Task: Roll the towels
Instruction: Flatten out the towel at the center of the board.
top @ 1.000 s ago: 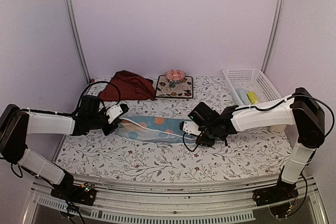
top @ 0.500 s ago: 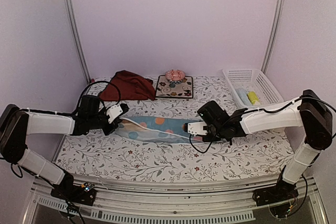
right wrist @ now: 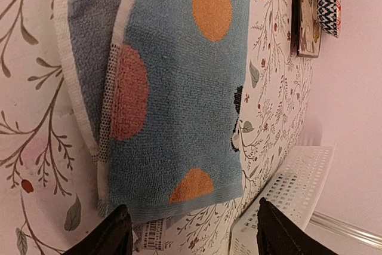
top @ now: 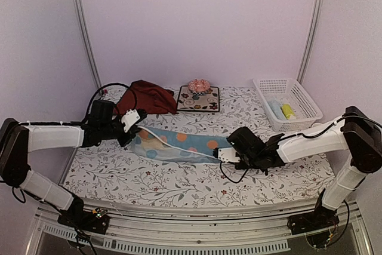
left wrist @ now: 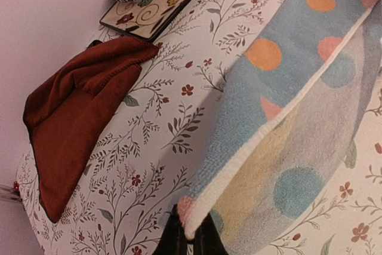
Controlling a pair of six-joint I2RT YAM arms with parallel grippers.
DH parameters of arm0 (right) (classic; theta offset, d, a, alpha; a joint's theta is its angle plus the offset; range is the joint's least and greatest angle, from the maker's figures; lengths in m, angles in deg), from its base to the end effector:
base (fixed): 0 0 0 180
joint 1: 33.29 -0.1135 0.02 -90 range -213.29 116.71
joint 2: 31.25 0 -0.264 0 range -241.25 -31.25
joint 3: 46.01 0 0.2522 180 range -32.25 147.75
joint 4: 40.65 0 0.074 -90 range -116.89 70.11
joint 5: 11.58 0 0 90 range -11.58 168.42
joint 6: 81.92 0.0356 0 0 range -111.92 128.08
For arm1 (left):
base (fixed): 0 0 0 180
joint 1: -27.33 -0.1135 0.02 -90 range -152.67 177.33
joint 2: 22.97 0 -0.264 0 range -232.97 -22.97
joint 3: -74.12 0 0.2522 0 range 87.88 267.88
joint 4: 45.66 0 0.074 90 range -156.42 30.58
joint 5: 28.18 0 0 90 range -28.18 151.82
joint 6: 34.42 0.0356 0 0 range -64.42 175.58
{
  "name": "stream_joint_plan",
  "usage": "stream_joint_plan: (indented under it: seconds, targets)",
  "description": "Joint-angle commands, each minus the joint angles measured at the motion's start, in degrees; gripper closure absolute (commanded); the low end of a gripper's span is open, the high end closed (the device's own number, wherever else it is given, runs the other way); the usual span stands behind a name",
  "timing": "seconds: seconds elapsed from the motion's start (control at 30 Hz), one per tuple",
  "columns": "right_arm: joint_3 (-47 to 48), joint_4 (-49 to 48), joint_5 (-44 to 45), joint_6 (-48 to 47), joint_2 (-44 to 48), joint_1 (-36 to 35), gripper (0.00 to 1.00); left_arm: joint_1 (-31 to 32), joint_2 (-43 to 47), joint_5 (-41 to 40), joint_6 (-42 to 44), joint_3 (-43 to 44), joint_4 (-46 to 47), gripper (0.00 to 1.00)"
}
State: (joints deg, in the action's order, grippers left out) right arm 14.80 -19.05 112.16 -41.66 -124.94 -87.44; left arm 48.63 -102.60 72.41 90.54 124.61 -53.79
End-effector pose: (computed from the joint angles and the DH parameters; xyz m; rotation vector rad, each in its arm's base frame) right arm 0.1970 0.2389 0.1557 -1.7580 1.6743 -0.7025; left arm 0.2580 -0.1076 0.1844 1.1300 1.8985 -0.0730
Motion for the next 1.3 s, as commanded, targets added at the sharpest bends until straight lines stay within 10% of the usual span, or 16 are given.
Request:
stream_joint_plan:
  seconds: [0.0, 1.1, 1.27]
  targets:
    - [-0.64, -7.59, 3.79, 5.46, -1.85, -1.28, 0.29, 0.52, 0.28, 2.79, -2.84, 5.56, -3.08, 1.0]
    - [-5.77, -0.27, 13.8, 24.96, -8.67, -7.55, 0.3, -0.55, -11.75, 0.58, -12.19, 18.98, -7.47, 1.0]
    - [-5.45, -4.65, 12.75, 22.2, -11.18, -7.54, 0.48, -0.65, -11.95, 0.29, -11.98, 18.29, -6.8, 1.0]
